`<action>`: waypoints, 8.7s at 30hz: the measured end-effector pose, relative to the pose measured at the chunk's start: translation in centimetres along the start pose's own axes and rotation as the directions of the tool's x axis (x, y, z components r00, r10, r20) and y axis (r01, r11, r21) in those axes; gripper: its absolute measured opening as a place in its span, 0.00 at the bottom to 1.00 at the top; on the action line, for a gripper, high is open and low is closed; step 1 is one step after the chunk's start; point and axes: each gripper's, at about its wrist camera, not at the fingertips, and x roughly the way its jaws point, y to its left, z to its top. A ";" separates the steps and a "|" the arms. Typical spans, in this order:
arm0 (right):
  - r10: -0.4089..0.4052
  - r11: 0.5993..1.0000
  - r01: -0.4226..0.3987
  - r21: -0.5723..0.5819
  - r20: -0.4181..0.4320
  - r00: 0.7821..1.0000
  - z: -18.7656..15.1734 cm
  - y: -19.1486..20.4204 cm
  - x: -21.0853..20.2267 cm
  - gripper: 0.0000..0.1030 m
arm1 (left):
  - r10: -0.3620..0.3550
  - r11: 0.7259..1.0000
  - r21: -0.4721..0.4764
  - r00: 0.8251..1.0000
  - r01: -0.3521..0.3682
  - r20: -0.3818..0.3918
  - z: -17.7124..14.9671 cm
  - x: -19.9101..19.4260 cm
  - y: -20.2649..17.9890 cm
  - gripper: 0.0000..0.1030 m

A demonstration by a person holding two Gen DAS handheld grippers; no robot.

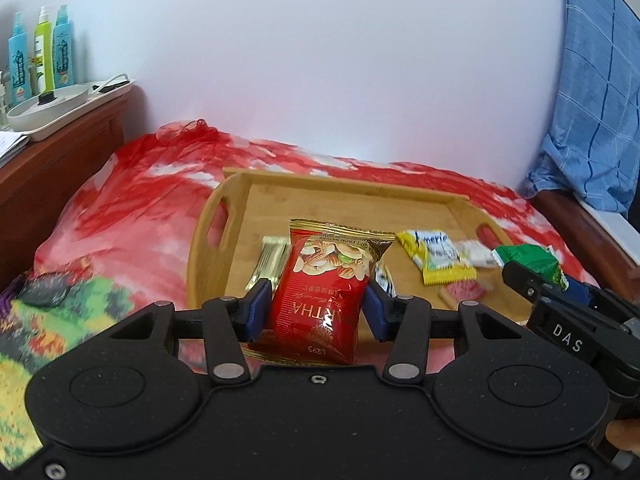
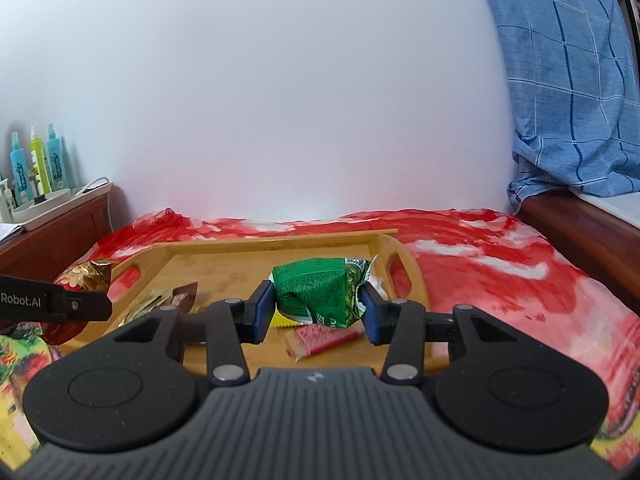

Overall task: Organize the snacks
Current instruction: 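Lift red nut bag and green packet and carry both over the tray, then open both tools to drop the red nut bag and green packet on the tray, then move both tools back over the snacks on the blanket, then close left tool on red stick snack while right tool closes on white-brown packet, then lift red stick snack and white-brown packet and carry both over the tray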

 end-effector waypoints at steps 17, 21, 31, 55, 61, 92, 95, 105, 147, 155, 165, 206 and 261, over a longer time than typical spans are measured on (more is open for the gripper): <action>0.016 0.999 -0.015 0.029 -0.026 1.000 2.5 -1.6 6.8 0.48 | 0.015 0.997 -0.070 0.999 -0.018 -0.051 3.9 7.6 -0.6 0.45; 0.013 0.999 -0.012 0.032 -0.032 0.999 3.0 -2.3 8.4 0.48 | 0.044 0.997 -0.062 0.997 -0.048 -0.061 4.8 9.6 -0.6 0.45; 0.016 0.997 -0.012 0.076 -0.044 0.999 4.1 -3.7 11.9 0.48 | 0.070 0.994 -0.081 0.994 -0.077 -0.078 5.6 13.9 -1.1 0.45; 0.035 0.998 -0.028 0.053 -0.130 0.991 2.9 -3.4 14.9 0.48 | 0.086 0.995 -0.036 0.992 -0.089 -0.090 6.0 17.3 -2.9 0.45; 0.033 0.998 -0.023 0.062 -0.157 0.987 2.9 -3.9 15.5 0.48 | 0.100 0.992 -0.059 0.986 -0.108 -0.132 6.9 18.6 -2.4 0.45; 0.045 0.994 -0.028 0.106 -0.162 0.986 3.0 -4.4 15.6 0.69 | 0.113 0.994 0.021 0.984 -0.111 -0.141 6.0 18.8 -2.9 0.67; 0.046 0.993 -0.029 0.111 -0.151 0.987 3.3 -4.4 15.0 0.75 | 0.123 0.992 0.048 0.985 -0.118 -0.120 5.9 17.6 -3.2 0.74; 0.064 0.996 -0.057 0.074 -0.098 0.993 3.9 -3.8 10.7 0.88 | 0.109 0.994 0.044 0.989 -0.105 -0.102 5.1 13.2 -3.4 0.78; -0.021 0.995 0.011 -0.097 -0.103 0.995 -5.9 0.5 -7.9 1.00 | -0.004 0.998 0.062 0.991 0.012 -0.135 -9.1 -2.4 -0.1 0.79; -0.071 0.995 0.081 0.053 -0.182 0.981 -5.8 -2.1 -6.6 0.82 | -0.096 0.995 0.010 0.979 0.099 -0.178 -9.9 -1.8 -0.3 0.46; -0.112 0.989 0.132 0.060 -0.260 0.959 -6.5 -2.5 -5.0 0.75 | -0.131 0.980 -0.168 0.979 0.104 -0.158 -8.7 0.0 0.2 0.55; -0.106 0.989 0.125 0.080 -0.211 0.972 -6.9 -1.5 -5.3 0.49 | -0.103 0.994 -0.036 0.988 0.099 -0.112 -10.2 -2.7 -3.0 0.52; 0.015 0.994 0.009 0.111 -0.213 0.977 -6.8 -0.7 -5.6 0.25 | -0.141 0.988 -0.080 0.985 0.133 -0.101 -9.9 -5.2 -3.2 0.15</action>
